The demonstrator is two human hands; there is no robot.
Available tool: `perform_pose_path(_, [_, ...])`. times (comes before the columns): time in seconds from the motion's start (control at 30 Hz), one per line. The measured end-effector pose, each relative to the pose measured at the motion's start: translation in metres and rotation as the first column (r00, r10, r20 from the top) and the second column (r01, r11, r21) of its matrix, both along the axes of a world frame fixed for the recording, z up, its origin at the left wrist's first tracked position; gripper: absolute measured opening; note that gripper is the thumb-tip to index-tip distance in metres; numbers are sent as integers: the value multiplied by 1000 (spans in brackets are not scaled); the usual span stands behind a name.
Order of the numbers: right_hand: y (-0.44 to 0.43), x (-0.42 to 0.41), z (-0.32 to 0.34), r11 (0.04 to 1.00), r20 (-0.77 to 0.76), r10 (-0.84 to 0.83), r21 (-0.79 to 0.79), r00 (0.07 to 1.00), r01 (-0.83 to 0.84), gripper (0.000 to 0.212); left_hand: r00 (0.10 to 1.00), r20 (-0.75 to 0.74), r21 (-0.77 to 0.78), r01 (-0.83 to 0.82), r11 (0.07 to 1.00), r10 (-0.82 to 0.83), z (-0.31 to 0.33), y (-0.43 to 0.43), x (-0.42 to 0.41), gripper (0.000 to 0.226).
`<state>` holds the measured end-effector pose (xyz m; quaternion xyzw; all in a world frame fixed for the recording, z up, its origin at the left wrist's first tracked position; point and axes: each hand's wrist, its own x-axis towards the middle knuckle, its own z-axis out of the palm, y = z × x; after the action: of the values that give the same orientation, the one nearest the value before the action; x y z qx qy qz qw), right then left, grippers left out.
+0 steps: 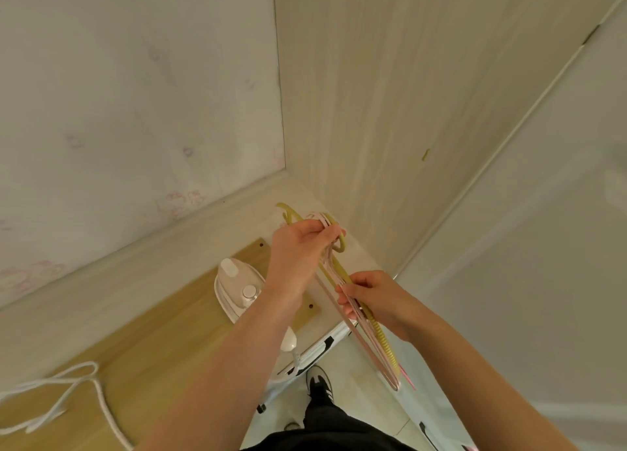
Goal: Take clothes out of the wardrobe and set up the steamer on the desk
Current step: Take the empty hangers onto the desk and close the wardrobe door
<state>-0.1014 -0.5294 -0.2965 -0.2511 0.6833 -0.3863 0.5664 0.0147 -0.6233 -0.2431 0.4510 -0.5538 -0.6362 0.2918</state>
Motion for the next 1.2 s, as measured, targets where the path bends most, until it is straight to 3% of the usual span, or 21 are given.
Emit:
perform_pose_path(0.13, [-23, -12, -3, 1000, 27, 9, 8, 1000, -10, 17, 1000, -1, 2, -10, 1000, 10, 1, -21, -10, 13])
perform_pose_path(0.4, [-69, -27, -34, 998, -200, -18, 59, 980, 31, 20, 1000, -23, 160, -17, 987, 21, -14, -58, -20, 29])
perform_pose_path(0.6, [-89, -34, -73, 999, -495, 7, 42, 869, 16, 21, 993, -71, 374, -62, 925, 96, -42, -77, -13, 23])
perform_pose_path(0.7, [-95, -34, -84, 999, -588, 45, 42, 807, -25, 31, 982, -80, 480, -115, 870, 174, -60, -83, -7, 20])
perform_pose_path(0.9, [-107, -30, -102, 987, -716, 162, 114, 679, -114, 41, 965, -12, 539, -215, 814, 263, -87, -90, 3, 19])
perform_pose_path(1.0, [-108, -29, -113, 982, -749, 189, 144, 635, -122, 30, 958, 74, 445, -280, 851, 277, -99, -89, 6, 30])
perform_pose_path(1.07, [-109, -30, -119, 982, -760, 188, 145, 623, -120, 20, 932, 273, 227, -304, 925, 239, -106, -85, 6, 45])
perform_pose_path(1.13, [-109, -31, -124, 979, -763, 203, 150, 614, -137, 17, 862, 470, -113, -155, 981, 190, -112, -76, 5, 54])
perform_pose_path(1.2, [-110, -31, -129, 975, -754, 221, 161, 618, -152, 20, 784, 601, -412, 136, 901, 157, -122, -65, 2, 60])
